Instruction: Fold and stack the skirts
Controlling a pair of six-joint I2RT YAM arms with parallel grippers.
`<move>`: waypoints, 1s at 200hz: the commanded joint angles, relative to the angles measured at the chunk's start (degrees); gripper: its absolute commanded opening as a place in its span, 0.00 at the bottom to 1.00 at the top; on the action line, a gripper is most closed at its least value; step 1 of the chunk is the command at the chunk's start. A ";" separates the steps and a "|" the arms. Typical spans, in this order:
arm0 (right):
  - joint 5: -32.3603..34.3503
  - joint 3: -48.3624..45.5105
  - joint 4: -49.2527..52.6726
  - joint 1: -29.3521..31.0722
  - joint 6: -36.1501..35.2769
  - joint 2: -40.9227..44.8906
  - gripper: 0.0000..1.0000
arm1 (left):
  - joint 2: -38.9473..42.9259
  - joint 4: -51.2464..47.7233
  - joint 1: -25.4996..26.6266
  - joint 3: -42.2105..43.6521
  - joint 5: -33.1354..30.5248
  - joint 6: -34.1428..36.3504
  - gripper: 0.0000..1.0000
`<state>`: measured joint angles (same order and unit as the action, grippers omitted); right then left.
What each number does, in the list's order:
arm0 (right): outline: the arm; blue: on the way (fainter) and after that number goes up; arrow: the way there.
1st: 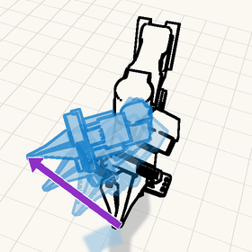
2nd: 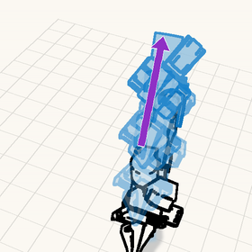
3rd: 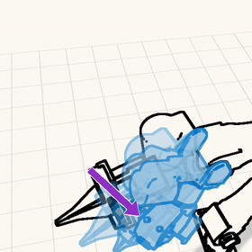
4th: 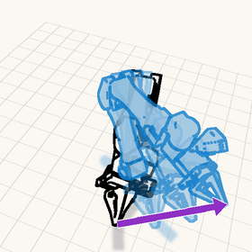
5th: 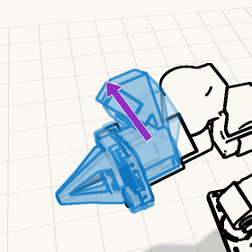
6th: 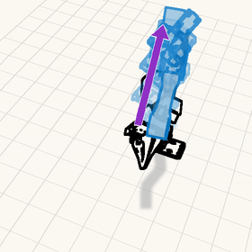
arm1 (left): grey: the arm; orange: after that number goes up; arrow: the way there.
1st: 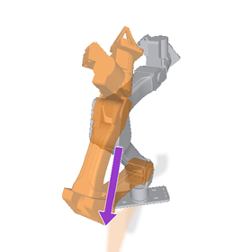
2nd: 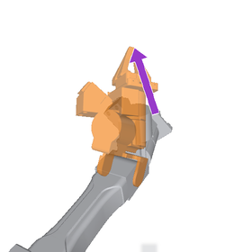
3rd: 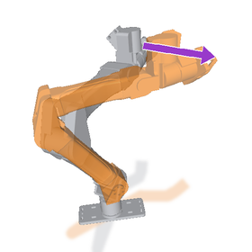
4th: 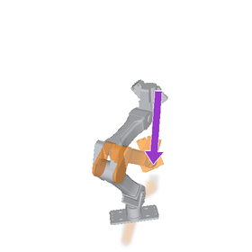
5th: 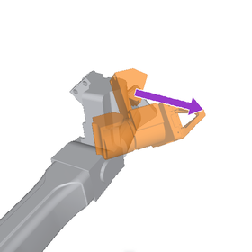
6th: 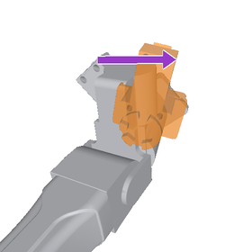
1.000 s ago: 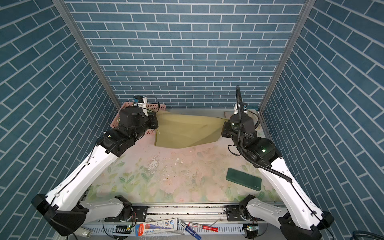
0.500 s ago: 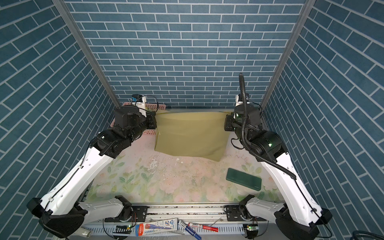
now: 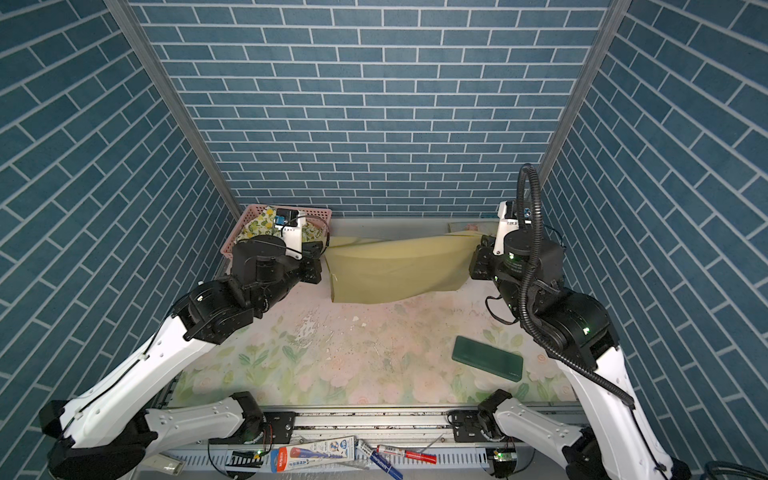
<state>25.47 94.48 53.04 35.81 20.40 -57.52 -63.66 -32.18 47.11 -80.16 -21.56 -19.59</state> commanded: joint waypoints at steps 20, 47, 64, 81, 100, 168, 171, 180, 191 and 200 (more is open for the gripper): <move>-4.93 7.56 0.97 -3.88 -3.94 -8.93 0.00 | -4.93 0.81 -0.50 -0.21 -2.41 0.75 0.00; -16.57 10.08 -3.69 -11.10 -3.91 -20.59 0.00 | -11.29 4.39 -8.46 1.76 5.43 -1.74 0.00; -23.14 12.01 -7.55 -14.33 -3.79 -30.53 0.00 | -16.87 7.85 -13.87 3.58 9.57 -3.59 0.00; -28.05 17.25 -10.91 -16.20 -4.80 -42.32 0.00 | -23.77 11.13 -18.58 3.95 13.04 -5.36 0.00; -30.18 29.33 -10.01 -17.24 -5.65 -56.12 0.01 | -31.94 11.87 -22.11 1.24 13.39 -5.81 0.02; -27.07 20.15 -13.36 -17.27 -4.06 -53.41 0.92 | -32.91 10.92 -23.67 -0.22 13.68 -3.86 0.88; -26.89 18.07 -13.87 -17.27 -3.87 -52.15 0.92 | -32.48 10.85 -23.65 0.34 13.73 -3.85 0.88; -26.29 12.46 -15.45 -17.27 -3.25 -48.75 0.93 | -31.20 10.78 -23.48 1.98 13.90 -3.81 0.88; -26.30 5.97 -17.27 -17.31 -2.47 -44.86 0.92 | -29.69 10.66 -22.97 4.39 13.78 -3.79 0.89; -26.36 0.73 -18.95 -17.27 -1.52 -41.98 0.93 | -28.52 10.65 -22.56 6.48 13.91 -3.95 0.88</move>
<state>-2.20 106.00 40.18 18.52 16.64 -107.20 -94.98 -21.06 23.66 -78.30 -7.81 -24.16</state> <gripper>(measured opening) 0.924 0.884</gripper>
